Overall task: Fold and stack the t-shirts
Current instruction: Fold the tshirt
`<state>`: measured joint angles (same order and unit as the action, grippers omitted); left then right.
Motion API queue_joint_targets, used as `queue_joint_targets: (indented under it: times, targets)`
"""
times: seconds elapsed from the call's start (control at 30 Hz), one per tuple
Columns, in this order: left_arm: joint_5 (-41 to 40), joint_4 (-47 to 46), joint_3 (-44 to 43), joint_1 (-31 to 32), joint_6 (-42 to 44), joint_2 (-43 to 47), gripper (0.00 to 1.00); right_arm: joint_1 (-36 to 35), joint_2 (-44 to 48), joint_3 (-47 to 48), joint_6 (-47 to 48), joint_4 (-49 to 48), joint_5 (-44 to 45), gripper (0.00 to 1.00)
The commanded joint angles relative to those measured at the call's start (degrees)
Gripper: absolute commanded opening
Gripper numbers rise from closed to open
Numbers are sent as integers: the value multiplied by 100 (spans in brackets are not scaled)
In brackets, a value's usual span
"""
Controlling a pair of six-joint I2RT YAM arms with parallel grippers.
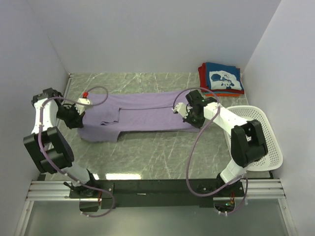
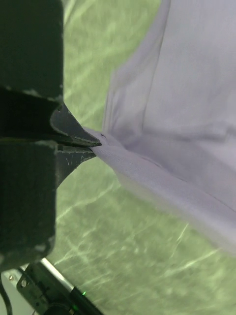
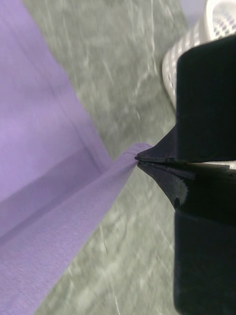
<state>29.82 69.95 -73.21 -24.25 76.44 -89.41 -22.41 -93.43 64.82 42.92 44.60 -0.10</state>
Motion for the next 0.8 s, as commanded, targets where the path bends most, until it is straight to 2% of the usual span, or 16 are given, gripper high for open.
queue_joint_targets:
  times: [0.0, 0.2, 0.33, 0.5, 0.77]
  targets:
    - [472, 115, -798, 95, -577, -269, 1, 219, -324, 679, 304, 365, 27, 0]
    - [366, -508, -1370, 465, -1535, -893, 1, 404, -1001, 1497, 480, 594, 36, 0]
    - [305, -562, -1801, 606, -1922, -1324, 1, 466, -1379, 1893, 551, 655, 80, 0]
    - [191, -650, -2267, 623, -2125, -1798, 1, 536, -1713, 2306, 674, 717, 115, 0]
    - [76, -939, -2514, 676, -2371, -2239, 1, 589, -2250, 2632, 771, 664, 229, 0]
